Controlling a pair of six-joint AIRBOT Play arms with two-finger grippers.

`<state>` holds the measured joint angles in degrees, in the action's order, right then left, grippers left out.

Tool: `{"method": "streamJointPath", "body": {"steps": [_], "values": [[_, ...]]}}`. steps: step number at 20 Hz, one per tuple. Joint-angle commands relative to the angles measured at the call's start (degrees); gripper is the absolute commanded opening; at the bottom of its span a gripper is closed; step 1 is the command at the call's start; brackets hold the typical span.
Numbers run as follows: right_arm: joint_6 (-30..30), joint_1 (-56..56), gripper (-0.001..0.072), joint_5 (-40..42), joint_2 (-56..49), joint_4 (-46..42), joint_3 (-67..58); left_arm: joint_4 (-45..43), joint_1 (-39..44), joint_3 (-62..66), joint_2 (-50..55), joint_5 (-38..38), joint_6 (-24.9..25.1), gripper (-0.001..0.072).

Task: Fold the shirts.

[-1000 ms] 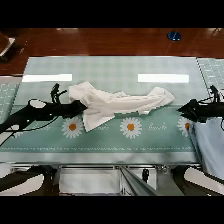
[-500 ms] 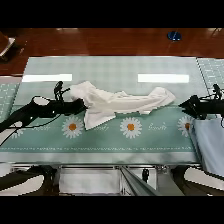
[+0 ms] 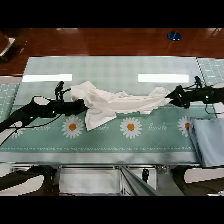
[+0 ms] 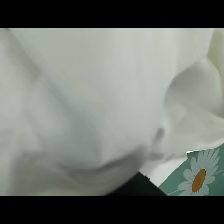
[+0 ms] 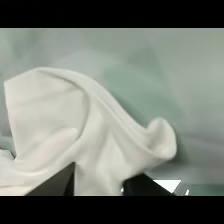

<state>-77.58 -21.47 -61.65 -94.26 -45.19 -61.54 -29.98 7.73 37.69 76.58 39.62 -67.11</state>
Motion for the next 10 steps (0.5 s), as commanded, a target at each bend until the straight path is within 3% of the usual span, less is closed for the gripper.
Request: {"method": "streamJointPath", "body": {"steps": [1, 2, 3, 6, 10], "values": [[-2.89, 4.35, 0.0215, -0.48, -4.15, 0.63, -6.25, 0.0, 0.02, 0.09, -0.11, 0.11, -0.02, 0.002], [-0.46, 5.29, 0.0068, -1.27, -4.09, 1.88, -8.07, 0.02, -0.07, 0.39, -0.44, 0.09, 0.0, 0.0021], [1.31, 5.92, 0.0022, -3.17, -4.07, 2.93, -10.58, 0.02, -0.48, 1.36, -0.96, 0.72, -0.04, 0.0021], [1.31, 6.36, 0.0022, -9.66, -1.57, 4.2, -22.08, 0.04, -3.28, 8.98, -5.73, 3.19, -0.24, 0.002], [-0.02, 6.36, 0.0021, -9.68, 9.09, 3.98, -41.88, 1.95, -8.07, 27.98, -16.28, 3.1, -0.2, 0.002]]}}
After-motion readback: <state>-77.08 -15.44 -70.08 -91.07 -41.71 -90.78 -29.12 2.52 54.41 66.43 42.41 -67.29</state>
